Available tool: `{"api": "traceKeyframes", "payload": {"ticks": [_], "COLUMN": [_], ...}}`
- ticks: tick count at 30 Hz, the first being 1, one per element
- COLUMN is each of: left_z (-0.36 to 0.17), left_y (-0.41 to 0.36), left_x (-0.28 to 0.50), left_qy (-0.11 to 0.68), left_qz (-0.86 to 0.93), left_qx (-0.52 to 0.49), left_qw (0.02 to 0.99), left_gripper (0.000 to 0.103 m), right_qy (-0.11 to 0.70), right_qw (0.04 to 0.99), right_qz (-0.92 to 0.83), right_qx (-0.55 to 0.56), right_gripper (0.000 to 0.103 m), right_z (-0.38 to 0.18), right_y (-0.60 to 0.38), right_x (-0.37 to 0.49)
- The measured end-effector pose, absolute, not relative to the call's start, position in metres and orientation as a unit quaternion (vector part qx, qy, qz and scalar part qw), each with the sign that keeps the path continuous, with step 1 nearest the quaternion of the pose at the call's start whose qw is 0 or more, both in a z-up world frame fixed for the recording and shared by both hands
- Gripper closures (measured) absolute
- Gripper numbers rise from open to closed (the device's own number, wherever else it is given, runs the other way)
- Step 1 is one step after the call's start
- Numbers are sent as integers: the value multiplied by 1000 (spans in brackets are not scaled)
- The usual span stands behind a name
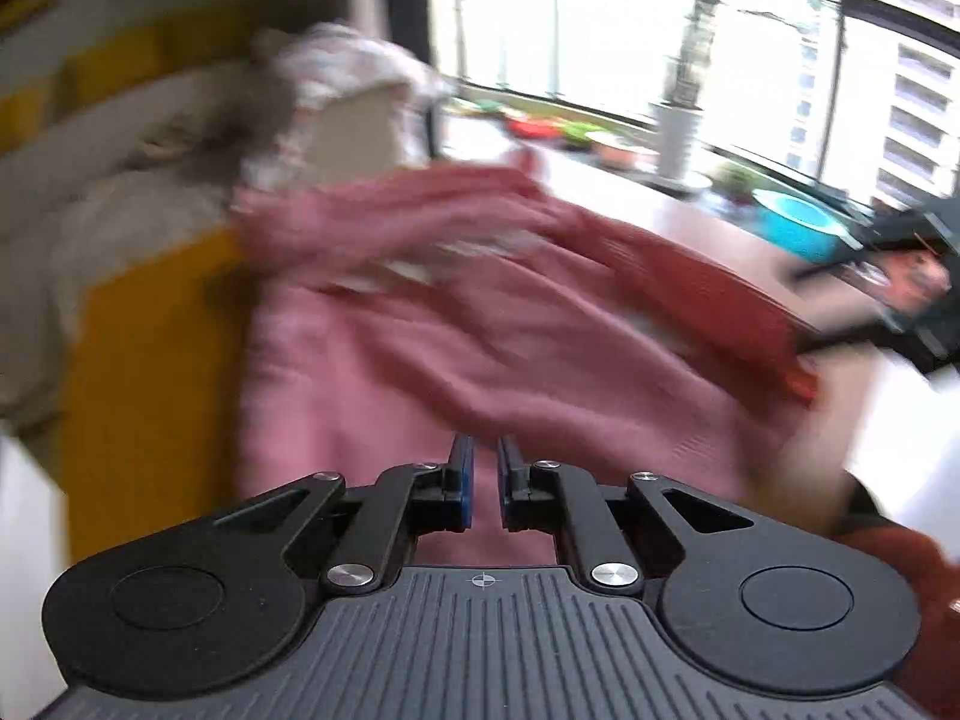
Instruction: Fold clothes
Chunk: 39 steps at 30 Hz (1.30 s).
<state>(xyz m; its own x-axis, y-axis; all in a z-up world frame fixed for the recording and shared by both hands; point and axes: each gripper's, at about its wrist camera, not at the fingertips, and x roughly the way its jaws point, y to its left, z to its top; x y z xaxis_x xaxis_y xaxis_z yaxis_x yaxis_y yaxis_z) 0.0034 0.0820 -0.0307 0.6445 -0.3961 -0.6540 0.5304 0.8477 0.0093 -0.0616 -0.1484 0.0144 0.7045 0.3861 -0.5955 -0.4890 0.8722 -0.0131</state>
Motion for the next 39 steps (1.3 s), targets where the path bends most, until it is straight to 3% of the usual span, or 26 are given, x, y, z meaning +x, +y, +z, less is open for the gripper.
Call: {"api": "traceKeyframes", "payload": {"ticks": [1,4,6,8,9,11,13,14,23,24,25,26,27,28,32,37,39], "left_z": [-33,-24,-11,-4,-5,-13,-24,-29,-50,-50,-51,-51,-46,-41,-22,-39,-43], "left_y": [78,86,101,119,127,138,146,147,139,137,133,128,125,122,109,90,89], "left_x": [-2,-23,-36,-44,-43,-40,-33,-30,-20,-21,-18,-16,-14,-12,-8,6,6], "left_qy": [337,313,276,252,253,264,281,288,308,306,303,300,299,297,301,349,356], "left_qz": [-266,-248,-197,-123,-97,-64,-45,-41,-53,-56,-62,-70,-82,-94,-175,-231,-240], "left_qx": [99,81,63,40,28,7,-10,-8,13,20,30,40,48,56,42,4,-6], "left_qw": [897,913,939,959,962,962,959,957,950,950,950,950,950,948,937,908,903], "left_gripper": [93,78,38,24,24,24,25,28,43,51,56,69,86,92,92,91,79], "right_qy": [298,311,324,344,353,367,379,388,424,420,417,413,409,399,371,411,427], "right_qw": [920,910,896,875,865,852,846,845,856,857,859,861,863,864,870,866,863], "right_qz": [243,276,301,329,340,349,344,334,269,273,276,278,280,289,303,260,242], "right_qx": [-78,-10,42,91,109,134,146,151,125,118,111,105,99,100,115,118,121], "right_gripper": [44,44,46,48,49,53,66,67,67,66,72,81,96,97,97,95,95], "right_z": [20,32,38,36,33,28,21,16,-35,-36,-36,-32,-29,-21,0,-20,-28], "right_y": [-145,-132,-122,-103,-92,-70,-46,-37,7,9,11,11,11,8,-18,-42,-51], "right_x": [-58,-31,-11,13,26,52,80,96,159,160,162,161,161,160,158,165,166]}}
